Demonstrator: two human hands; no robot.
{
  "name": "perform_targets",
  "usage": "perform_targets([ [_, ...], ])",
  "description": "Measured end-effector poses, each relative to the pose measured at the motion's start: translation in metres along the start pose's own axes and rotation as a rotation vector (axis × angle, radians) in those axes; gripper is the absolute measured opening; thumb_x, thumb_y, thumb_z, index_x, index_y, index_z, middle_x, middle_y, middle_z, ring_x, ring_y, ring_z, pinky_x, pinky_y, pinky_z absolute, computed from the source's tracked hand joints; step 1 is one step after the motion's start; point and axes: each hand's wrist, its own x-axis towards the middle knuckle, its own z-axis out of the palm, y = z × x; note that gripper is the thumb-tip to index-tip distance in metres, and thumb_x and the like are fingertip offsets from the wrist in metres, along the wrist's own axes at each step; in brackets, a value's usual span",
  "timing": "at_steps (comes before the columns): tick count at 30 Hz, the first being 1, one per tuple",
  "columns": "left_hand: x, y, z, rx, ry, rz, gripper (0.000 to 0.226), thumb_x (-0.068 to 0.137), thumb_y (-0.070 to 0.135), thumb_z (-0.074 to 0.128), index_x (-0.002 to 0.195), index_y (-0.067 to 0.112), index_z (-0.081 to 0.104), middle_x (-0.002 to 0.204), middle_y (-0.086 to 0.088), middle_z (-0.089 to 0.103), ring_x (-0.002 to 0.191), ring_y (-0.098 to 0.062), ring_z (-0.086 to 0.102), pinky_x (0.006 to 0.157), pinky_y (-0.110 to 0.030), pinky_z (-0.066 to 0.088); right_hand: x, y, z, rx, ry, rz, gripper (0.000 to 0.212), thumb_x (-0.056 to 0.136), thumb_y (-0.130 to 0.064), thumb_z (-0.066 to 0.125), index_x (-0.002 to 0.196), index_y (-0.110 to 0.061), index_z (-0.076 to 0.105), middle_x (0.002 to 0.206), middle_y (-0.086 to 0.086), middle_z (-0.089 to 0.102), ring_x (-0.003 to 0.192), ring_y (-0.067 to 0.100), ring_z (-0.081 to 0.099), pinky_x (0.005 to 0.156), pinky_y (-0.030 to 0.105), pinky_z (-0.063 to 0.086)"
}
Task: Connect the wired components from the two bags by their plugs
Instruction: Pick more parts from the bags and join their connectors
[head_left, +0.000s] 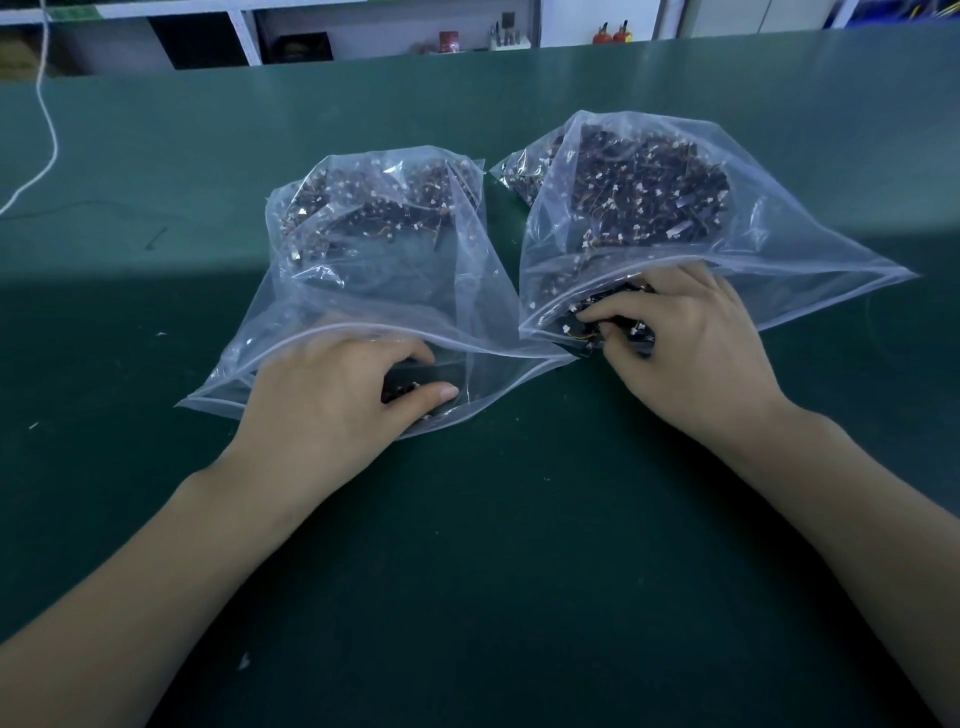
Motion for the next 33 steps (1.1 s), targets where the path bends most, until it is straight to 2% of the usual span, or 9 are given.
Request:
perform_targets([
  [3, 0.000, 0.001, -0.004, 0.036, 0.024, 0.061, 0.021, 0.088, 0.055, 0.075, 0.086, 0.034, 0.079, 0.081, 0.018, 0.071, 0.082, -0.015, 0.068, 0.068, -0.035, 0.055, 0.001, -0.001, 0.000, 0.011, 0.067, -0.048, 0.023, 0.094, -0.012, 0.071, 0.108, -0.025, 0.084, 0.096, -0.001, 0.062, 0.102, 0.029, 0.059, 0.095, 0.047, 0.050],
  [6, 0.001, 0.001, -0.005, 0.034, 0.032, 0.085, 0.014, 0.089, 0.043, 0.080, 0.081, 0.033, 0.077, 0.078, 0.016, 0.069, 0.076, -0.015, 0.066, 0.063, -0.031, 0.049, 0.000, -0.005, 0.001, 0.100, 0.098, -0.080, 0.022, 0.094, -0.009, 0.070, 0.100, -0.024, 0.084, 0.101, -0.004, 0.069, 0.102, 0.025, 0.061, 0.091, 0.044, 0.053],
  [8, 0.001, 0.001, -0.005, 0.015, 0.036, 0.088, 0.006, 0.087, 0.035, 0.085, 0.089, 0.033, 0.080, 0.083, 0.017, 0.075, 0.081, -0.015, 0.073, 0.066, -0.027, 0.048, 0.000, -0.007, 0.001, 0.219, 0.114, -0.130, 0.023, 0.095, -0.005, 0.068, 0.095, -0.021, 0.084, 0.099, -0.006, 0.070, 0.097, 0.021, 0.064, 0.081, 0.039, 0.056],
  [11, 0.002, 0.000, -0.004, -0.009, 0.032, 0.067, 0.026, 0.085, 0.027, 0.086, 0.111, 0.030, 0.080, 0.094, 0.019, 0.079, 0.094, -0.014, 0.077, 0.075, -0.032, 0.054, -0.002, -0.014, 0.001, 0.372, 0.086, -0.230, 0.023, 0.095, 0.000, 0.065, 0.093, -0.015, 0.083, 0.095, -0.004, 0.069, 0.084, 0.018, 0.066, 0.070, 0.035, 0.055],
  [13, 0.001, 0.000, -0.003, -0.001, 0.028, 0.090, 0.029, 0.085, 0.022, 0.086, 0.113, 0.028, 0.080, 0.093, 0.018, 0.078, 0.093, -0.016, 0.077, 0.075, -0.036, 0.057, -0.006, -0.021, 0.003, 0.406, 0.036, -0.286, 0.025, 0.094, 0.002, 0.065, 0.094, -0.015, 0.083, 0.096, -0.004, 0.068, 0.078, 0.017, 0.064, 0.067, 0.034, 0.051],
  [18, 0.000, 0.000, -0.001, -0.017, 0.031, 0.114, 0.030, 0.086, 0.016, 0.084, 0.114, 0.028, 0.079, 0.095, 0.015, 0.077, 0.093, -0.018, 0.075, 0.072, -0.039, 0.061, -0.008, -0.029, 0.004, 0.443, 0.054, -0.352, 0.027, 0.095, 0.004, 0.063, 0.093, -0.014, 0.083, 0.097, -0.002, 0.068, 0.081, 0.021, 0.066, 0.069, 0.037, 0.052],
  [25, 0.002, -0.003, 0.006, -0.067, 0.055, 0.166, 0.026, 0.096, 0.012, 0.076, 0.121, 0.019, 0.080, 0.114, 0.003, 0.076, 0.108, -0.028, 0.072, 0.087, -0.049, 0.061, -0.008, -0.028, 0.003, 0.494, 0.098, -0.347, 0.026, 0.094, 0.009, 0.063, 0.091, -0.009, 0.082, 0.096, 0.001, 0.069, 0.073, 0.024, 0.063, 0.064, 0.030, 0.047],
  [28, 0.003, -0.003, 0.006, -0.107, 0.117, 0.229, 0.020, 0.098, 0.009, 0.075, 0.116, 0.013, 0.082, 0.110, 0.001, 0.076, 0.102, -0.024, 0.072, 0.090, -0.039, 0.059, -0.007, -0.029, 0.004, 0.505, 0.099, -0.346, 0.026, 0.095, 0.008, 0.063, 0.092, -0.009, 0.082, 0.096, 0.002, 0.068, 0.072, 0.023, 0.062, 0.068, 0.023, 0.044],
  [33, 0.001, 0.006, 0.006, -0.261, 0.221, 0.361, 0.009, 0.102, 0.016, 0.076, 0.108, 0.014, 0.083, 0.106, 0.003, 0.070, 0.092, -0.009, 0.065, 0.081, -0.029, 0.057, -0.008, -0.030, 0.004, 0.520, 0.083, -0.343, 0.024, 0.097, 0.006, 0.062, 0.097, -0.008, 0.081, 0.099, 0.002, 0.068, 0.074, 0.022, 0.063, 0.071, 0.018, 0.042],
])
